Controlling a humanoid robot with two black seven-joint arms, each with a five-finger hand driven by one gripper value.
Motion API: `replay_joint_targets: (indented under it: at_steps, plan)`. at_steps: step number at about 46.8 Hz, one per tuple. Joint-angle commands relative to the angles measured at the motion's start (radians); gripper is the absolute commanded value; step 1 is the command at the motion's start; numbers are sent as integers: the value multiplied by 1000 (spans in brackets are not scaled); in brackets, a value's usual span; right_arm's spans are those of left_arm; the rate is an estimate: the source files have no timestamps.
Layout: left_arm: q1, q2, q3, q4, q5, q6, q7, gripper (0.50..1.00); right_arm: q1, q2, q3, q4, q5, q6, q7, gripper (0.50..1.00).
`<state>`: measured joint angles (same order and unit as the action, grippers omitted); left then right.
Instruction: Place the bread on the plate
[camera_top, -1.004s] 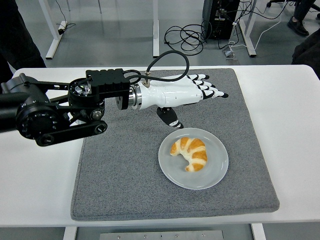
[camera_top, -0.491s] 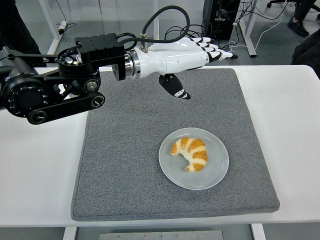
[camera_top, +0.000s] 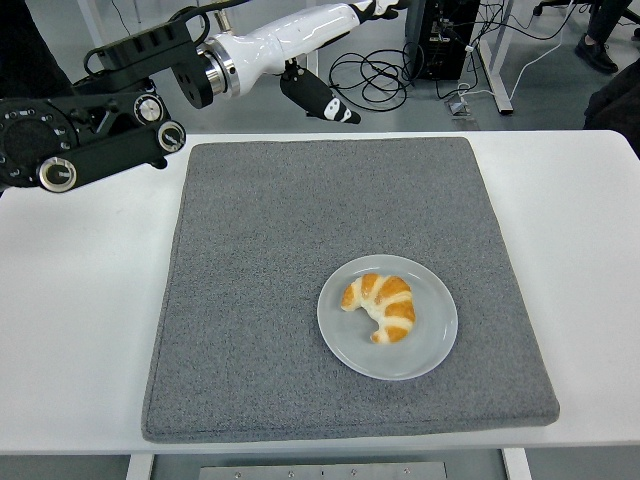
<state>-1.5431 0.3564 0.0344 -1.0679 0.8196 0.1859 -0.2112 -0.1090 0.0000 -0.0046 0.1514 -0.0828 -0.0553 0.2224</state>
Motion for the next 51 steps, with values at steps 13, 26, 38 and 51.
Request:
replay_joint_targets:
  at_steps: [13, 26, 38, 51]
  plan:
    - [144, 1, -125, 227, -408, -11, -102, 978, 0, 0, 0, 0, 0, 0, 0, 1000]
    - [316, -48, -405, 428, -652, -115, -103, 978, 0, 0, 0, 0, 0, 0, 0, 1000]
    - [331, -234, -642, 687, -774, -207, 85, 978, 0, 0, 0, 0, 0, 0, 0, 1000]
    - [353, -307, -728, 710, -824, -302, 93, 978, 0, 0, 0, 0, 0, 0, 0, 1000]
